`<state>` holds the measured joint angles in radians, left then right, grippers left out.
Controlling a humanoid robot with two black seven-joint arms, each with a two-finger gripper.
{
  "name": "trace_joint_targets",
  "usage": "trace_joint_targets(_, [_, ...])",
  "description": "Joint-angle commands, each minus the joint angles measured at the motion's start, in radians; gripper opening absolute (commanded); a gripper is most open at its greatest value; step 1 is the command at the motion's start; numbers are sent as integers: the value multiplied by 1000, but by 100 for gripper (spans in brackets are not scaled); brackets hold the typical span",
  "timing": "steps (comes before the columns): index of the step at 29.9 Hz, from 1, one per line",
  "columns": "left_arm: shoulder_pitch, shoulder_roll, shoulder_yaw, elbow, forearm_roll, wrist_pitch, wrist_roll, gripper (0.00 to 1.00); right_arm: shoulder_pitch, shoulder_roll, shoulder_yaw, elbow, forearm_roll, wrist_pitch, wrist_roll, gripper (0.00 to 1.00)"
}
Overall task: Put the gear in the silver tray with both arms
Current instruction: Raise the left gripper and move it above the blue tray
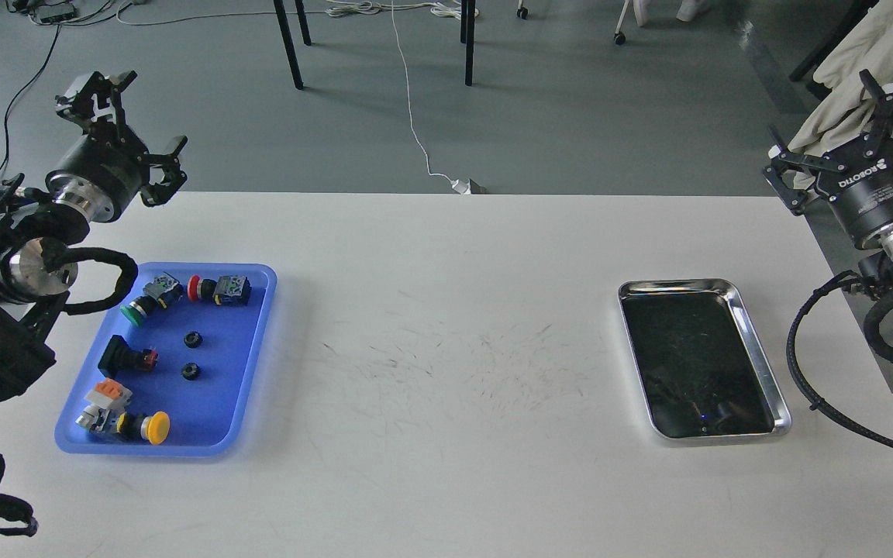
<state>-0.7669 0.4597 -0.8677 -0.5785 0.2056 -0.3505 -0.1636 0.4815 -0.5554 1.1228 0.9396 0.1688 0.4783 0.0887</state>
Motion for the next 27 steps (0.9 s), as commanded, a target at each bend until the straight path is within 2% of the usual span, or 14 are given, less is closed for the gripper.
trace_joint_targets(1, [0, 4, -1, 0, 0, 1, -1, 98, -1, 0, 0, -15, 0, 6, -1, 99])
trace_joint_targets(8, [14, 5, 1, 0, 3, 12, -8, 98, 23, 31, -4, -62, 0, 5, -1, 99])
trace_joint_targets(11, [17, 26, 4, -9, 9, -28, 6, 98, 25, 31, -14, -59, 0, 8, -9, 99])
trace_joint_targets(14, [9, 43, 64, -9, 31, -106, 16, 98, 25, 31, -18, -54, 0, 8, -14, 99])
trace_joint_targets(17, [8, 56, 85, -26, 40, -111, 18, 98, 17, 23, -21, -39, -2, 10, -15, 99])
trace_joint_targets(21, [14, 160, 122, -153, 156, -108, 18, 98, 6, 18, -24, -31, -2, 10, -15, 99])
trace_joint_targets(27, [60, 325, 168, -409, 375, -108, 16, 98, 8, 17, -27, -25, -3, 10, -14, 99])
